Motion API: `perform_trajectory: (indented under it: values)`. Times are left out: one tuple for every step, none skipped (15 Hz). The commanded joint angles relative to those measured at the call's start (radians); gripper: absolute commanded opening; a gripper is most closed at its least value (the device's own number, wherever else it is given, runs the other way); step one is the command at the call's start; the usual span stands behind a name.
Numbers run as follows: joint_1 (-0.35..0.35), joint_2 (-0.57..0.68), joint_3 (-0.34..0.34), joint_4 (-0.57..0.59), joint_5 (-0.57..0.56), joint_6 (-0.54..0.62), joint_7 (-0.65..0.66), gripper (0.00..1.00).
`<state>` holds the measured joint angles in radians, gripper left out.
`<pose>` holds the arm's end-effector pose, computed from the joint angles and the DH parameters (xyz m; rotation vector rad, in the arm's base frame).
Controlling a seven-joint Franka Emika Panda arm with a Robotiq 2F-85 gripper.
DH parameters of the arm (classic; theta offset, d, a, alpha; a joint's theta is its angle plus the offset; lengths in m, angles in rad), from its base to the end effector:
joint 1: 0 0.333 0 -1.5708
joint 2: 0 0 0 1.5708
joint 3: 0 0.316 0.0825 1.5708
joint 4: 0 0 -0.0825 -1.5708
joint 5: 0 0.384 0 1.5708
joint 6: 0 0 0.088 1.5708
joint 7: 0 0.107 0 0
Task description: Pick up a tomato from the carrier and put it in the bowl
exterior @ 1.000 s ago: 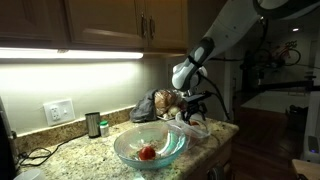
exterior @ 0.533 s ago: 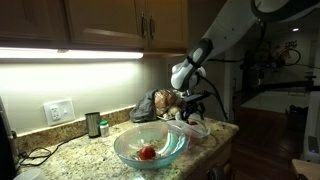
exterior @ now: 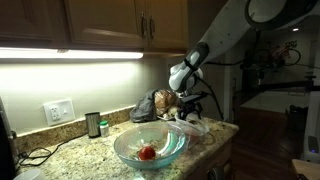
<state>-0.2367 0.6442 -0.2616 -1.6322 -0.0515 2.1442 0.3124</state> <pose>0.6027 -0.3072 0.2449 2.7478 -1.0635 -0.1937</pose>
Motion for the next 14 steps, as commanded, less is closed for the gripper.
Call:
perform_trajectory:
  values:
    - [-0.021, 0.032, 0.004, 0.036, 0.017, -0.002, -0.030, 1.00]
    - [-0.022, 0.036, 0.004, 0.041, 0.017, -0.003, -0.031, 1.00]
    - [-0.022, 0.041, 0.005, 0.046, 0.018, -0.003, -0.032, 1.00]
    - [-0.022, 0.046, 0.006, 0.050, 0.018, -0.003, -0.033, 1.00]
    - [-0.022, 0.050, 0.006, 0.053, 0.018, -0.003, -0.033, 1.00]
    - [-0.022, 0.055, 0.006, 0.054, 0.019, -0.004, -0.034, 1.00]
    - [-0.022, 0.060, 0.007, 0.058, 0.020, -0.006, -0.034, 1.00]
    - [-0.022, 0.066, 0.007, 0.060, 0.020, -0.006, -0.035, 1.00]
    - [-0.021, 0.069, 0.007, 0.061, 0.020, -0.007, -0.035, 1.00]
    - [-0.020, 0.070, 0.007, 0.060, 0.019, -0.007, -0.034, 1.00]
    - [-0.020, 0.072, 0.006, 0.060, 0.018, -0.008, -0.035, 1.00]
    - [-0.019, 0.072, 0.006, 0.060, 0.017, -0.007, -0.036, 1.00]
    - [-0.018, 0.074, 0.005, 0.062, 0.017, -0.008, -0.035, 0.94]
    - [-0.017, 0.074, 0.004, 0.062, 0.015, -0.008, -0.035, 0.72]
